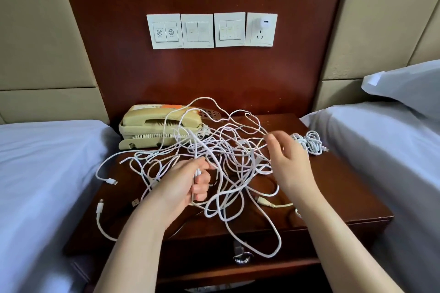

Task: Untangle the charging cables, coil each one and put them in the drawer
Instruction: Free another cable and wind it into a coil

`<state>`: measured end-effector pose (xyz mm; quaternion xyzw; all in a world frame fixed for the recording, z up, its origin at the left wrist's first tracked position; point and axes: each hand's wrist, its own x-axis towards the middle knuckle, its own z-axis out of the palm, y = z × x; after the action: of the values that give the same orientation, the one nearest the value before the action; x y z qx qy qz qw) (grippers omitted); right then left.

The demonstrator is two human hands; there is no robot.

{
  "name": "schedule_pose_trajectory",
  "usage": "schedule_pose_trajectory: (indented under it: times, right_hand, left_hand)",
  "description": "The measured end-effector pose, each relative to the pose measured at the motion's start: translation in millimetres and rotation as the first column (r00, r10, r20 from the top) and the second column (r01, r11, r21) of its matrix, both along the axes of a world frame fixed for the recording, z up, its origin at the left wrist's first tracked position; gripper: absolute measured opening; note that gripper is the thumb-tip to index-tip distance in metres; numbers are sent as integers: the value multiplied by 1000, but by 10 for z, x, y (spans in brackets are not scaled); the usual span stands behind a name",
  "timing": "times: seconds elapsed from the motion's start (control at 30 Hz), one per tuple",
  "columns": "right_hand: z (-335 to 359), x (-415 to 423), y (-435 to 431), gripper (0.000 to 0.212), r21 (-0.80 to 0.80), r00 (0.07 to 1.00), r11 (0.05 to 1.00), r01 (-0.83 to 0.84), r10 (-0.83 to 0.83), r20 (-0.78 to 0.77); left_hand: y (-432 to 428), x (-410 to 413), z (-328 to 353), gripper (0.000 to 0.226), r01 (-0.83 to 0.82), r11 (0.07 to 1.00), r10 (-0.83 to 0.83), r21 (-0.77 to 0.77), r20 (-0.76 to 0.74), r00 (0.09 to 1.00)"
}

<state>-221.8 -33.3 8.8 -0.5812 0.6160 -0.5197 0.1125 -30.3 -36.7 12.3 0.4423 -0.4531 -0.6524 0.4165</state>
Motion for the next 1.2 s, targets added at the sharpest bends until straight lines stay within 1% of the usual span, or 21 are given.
schedule_pose_trajectory:
  times: [0.07,0.13,0.2,0.27,0.33,0.37,0.43,0.5,0.57,0.6,0.67,0.73,0.77,0.83,0.9,0.97,1.0,1.03,1.07,1.13,1.2]
  right_hand:
    - [105,136,87,35,-126,984,976,-179,179,-11]
    - [177,284,167,34,-109,928,923,-368,373,25]
    - [195,381,199,26,-50,874,875,-482,484,48]
    - [170,424,196,32,-3,878,880,-475,474,-74]
    - [174,451,176,22,-2,875,910,-415,398,-275]
    - [170,447,157,19,-16,870,918,-397,370,-326]
    - [165,403,108,31,-25,885,917,-398,376,-276]
    - [214,345,96,29,-23,911,917,-398,391,-131]
    - [238,285,68,29,-8,925,929,-370,368,-100]
    - [235,269,45,31,28,926,935,-354,355,-130]
    - [201,239,-6,36,181,905,941,-284,326,-272]
    - [182,223,-4,40,350,838,926,-142,301,-455]
    - [184,231,16,48,384,811,918,-101,299,-503]
    - [209,302,57,64,341,812,921,-186,340,-474]
    - [278,408,77,66,193,855,924,-330,379,-354]
    - [341,480,83,50,48,887,927,-372,370,-276]
    - [371,504,89,35,-13,897,930,-367,350,-269]
    - [391,509,94,19,-68,904,931,-360,329,-274]
    - [391,502,86,16,-108,910,930,-352,312,-273]
    - [341,469,48,28,-110,918,937,-333,295,-265]
    - [261,440,-9,32,-48,918,941,-335,315,-240]
  left_hand:
    - [-9,-19,-38,21,-35,998,42,-54,135,990]
    - [-18,-36,-77,26,-14,994,42,-107,267,963]
    - [-16,-37,-108,30,37,987,24,-154,377,926]
    - [-1,-28,-121,31,91,979,2,-182,456,890]
    - [3,-11,-134,31,133,973,-21,-188,505,863]
    - [-2,4,-136,33,145,972,-32,-185,509,860]
    - [-9,49,-116,40,145,974,-53,-173,448,893]
    - [-2,121,-66,46,130,976,-60,-175,358,932]
    - [19,200,-4,47,122,976,-67,-182,283,957]
    - [32,233,25,47,124,977,-80,-176,242,967]
    - [57,278,71,47,136,980,-114,-143,150,982]
    - [78,292,96,47,155,982,-145,-112,94,985]
    - [80,294,91,48,165,981,-154,-105,102,983]
    - [81,282,67,48,189,976,-171,-103,163,972]
    - [86,257,43,47,217,972,-195,-89,208,958]
    - [93,237,33,48,241,968,-221,-69,221,950]
    - [98,235,37,48,251,966,-233,-63,213,949]
    - [101,241,41,48,261,963,-246,-62,191,950]
    - [103,251,51,48,273,960,-261,-63,154,953]
    - [109,283,82,46,298,952,-295,-73,59,954]
    - [113,310,99,45,317,944,-321,-89,-34,946]
